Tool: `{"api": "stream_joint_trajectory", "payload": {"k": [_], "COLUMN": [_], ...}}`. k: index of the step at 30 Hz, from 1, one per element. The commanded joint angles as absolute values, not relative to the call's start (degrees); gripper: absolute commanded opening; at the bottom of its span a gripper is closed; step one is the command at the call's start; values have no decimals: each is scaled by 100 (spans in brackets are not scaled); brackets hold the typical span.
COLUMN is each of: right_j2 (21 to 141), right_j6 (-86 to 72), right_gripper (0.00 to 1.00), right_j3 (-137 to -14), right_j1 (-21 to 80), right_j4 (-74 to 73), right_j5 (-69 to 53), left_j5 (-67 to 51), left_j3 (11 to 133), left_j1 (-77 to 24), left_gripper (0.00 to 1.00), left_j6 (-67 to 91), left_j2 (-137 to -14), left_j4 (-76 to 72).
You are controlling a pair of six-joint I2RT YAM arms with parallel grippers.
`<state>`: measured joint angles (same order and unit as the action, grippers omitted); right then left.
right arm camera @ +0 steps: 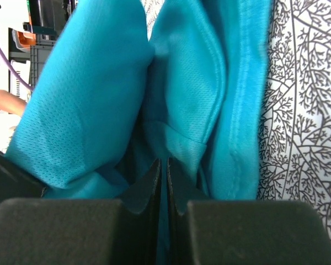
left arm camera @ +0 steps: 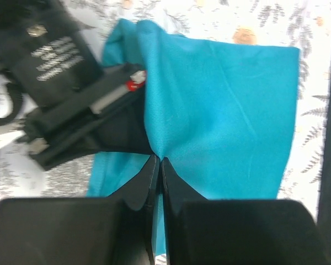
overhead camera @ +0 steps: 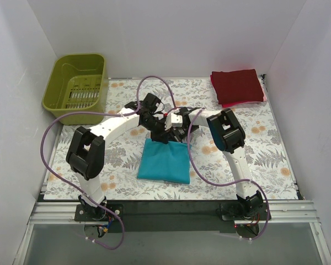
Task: Fold and stack the t-shirts
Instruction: Fold the tshirt
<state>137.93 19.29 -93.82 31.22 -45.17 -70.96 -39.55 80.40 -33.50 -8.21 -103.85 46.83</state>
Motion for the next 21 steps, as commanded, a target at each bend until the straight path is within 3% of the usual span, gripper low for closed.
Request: {"api": "stream_joint_trajectory", "payload": {"k": [1,10,21], "right_j2": [13772,13693,13140], "right_j6": [2136,2162,1951], "right_gripper": [13,13,16], "right_j3": [-9176,-9149,-9597], "right_j1": [3190,3190,3111], "right_j4": [-4447,-4456,-4535], "right_j5": [-6926,-6979,-6627], "left_j5": [-3797,-3516,-3999], "left_j3": [8332,8017,7067], "left_j1": [-3243,-3164,-3182], "left_gripper": [0,0,0], "left_j6": [-1089,-1037,-1292], "left_j2": [-10485,-10503,-9581], "left_j4": [4404,3534,3454]}}
